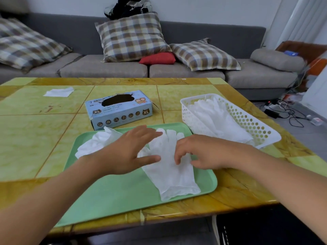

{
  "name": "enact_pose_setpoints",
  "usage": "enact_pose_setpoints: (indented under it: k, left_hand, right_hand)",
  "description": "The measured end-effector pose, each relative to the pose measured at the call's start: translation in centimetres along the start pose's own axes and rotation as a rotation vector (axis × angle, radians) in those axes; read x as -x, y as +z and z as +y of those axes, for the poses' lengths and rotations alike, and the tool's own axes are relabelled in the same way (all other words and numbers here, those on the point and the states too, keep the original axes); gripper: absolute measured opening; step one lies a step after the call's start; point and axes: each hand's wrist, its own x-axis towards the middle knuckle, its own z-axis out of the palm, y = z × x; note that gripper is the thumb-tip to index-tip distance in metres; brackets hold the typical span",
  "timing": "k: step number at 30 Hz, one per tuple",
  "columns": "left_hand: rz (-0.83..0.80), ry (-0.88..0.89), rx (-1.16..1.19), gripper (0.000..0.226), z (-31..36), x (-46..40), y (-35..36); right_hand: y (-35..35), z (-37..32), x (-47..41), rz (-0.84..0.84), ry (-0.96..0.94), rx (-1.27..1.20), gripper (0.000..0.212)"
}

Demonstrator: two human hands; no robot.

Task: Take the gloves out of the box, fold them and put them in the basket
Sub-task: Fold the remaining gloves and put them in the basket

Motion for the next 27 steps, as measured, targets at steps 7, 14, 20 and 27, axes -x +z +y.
enact_pose_setpoints:
  k: [7, 14, 20, 27]
  left_hand:
    - [-0.140, 0.110, 0.098, 0.034, -0.2, 3.5, 1.3]
    - [-0.070, 0.084, 0.053, 0.053, 0.6, 3.6, 3.8]
    - [0.118, 0.194, 0.024, 0.027, 1.3, 2.9, 5.7]
    - [-0.010, -0.316, 1.111, 0.052, 4.1, 1.4, 0.7]
  right_hand:
    - [2.1, -0.6, 1.8, -0.127, -0.130, -0.133, 0.049]
    - [2.4, 0.9, 1.9, -0.126, -0.071, -0.334, 0.034]
    - [4.4, -0.1, 0.7, 0.059, -0.118, -0.204, 0.012]
    - [1.6, -1.2, 0.5, 0.153, 0.119, -1.344, 0.026]
